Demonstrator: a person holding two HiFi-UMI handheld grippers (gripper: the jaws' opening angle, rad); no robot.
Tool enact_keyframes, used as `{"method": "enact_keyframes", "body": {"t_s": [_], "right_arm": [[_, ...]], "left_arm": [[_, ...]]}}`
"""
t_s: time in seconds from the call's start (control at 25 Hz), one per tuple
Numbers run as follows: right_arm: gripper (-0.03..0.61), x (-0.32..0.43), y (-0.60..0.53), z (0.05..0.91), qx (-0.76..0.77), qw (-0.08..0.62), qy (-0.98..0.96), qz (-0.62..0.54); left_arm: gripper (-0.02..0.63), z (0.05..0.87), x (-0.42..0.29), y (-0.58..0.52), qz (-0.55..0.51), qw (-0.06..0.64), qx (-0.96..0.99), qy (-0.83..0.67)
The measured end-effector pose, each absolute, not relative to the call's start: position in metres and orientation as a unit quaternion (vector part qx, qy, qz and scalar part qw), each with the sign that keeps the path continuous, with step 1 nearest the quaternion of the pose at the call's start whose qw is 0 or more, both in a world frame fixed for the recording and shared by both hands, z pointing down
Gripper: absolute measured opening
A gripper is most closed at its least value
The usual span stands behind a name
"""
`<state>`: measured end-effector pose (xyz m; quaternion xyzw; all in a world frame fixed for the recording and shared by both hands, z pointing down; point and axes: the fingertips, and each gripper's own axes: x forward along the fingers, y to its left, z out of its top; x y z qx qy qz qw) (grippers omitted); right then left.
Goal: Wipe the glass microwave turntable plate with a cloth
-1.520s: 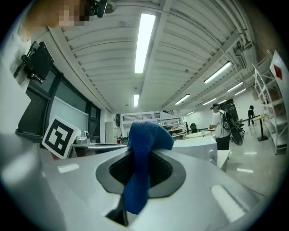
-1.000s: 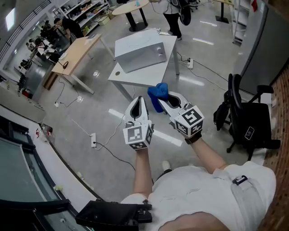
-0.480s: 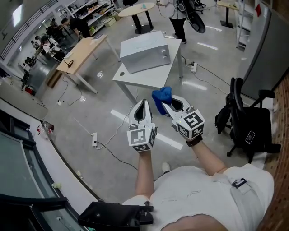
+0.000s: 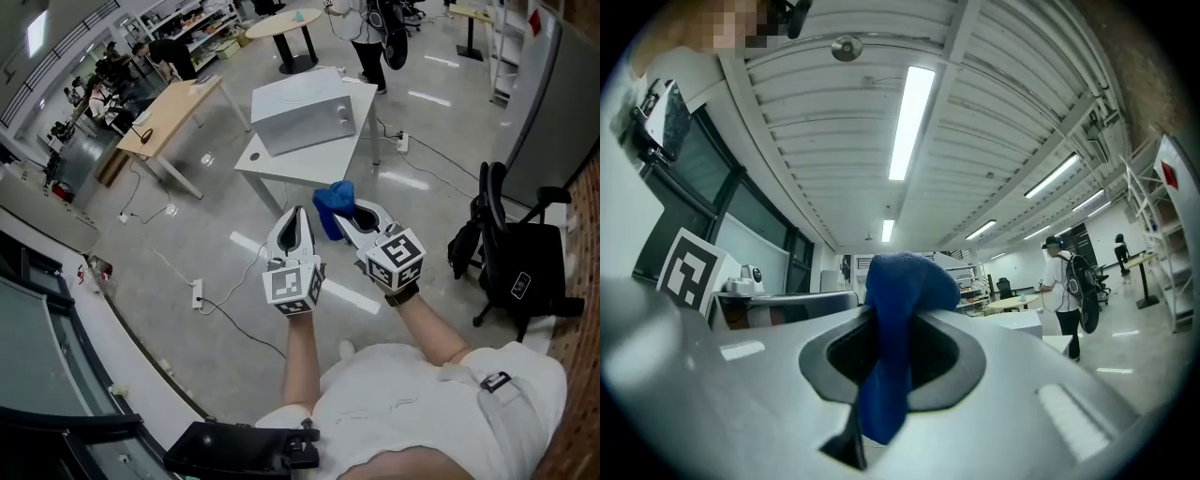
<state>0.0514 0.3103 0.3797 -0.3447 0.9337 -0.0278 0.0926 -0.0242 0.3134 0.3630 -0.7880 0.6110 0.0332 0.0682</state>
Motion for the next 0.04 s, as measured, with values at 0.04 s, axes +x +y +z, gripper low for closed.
{"method": "enact_keyframes", "body": {"t_s": [0.04], "right_arm": [[0.061, 0.0511, 0.3099, 0.3803, -0.345, 0.093, 0.934, -0.029]], "left_arm": [[0.002, 0.3640, -0.0262, 0.3123, 0.033, 0.069, -0.787, 0.612]]}}
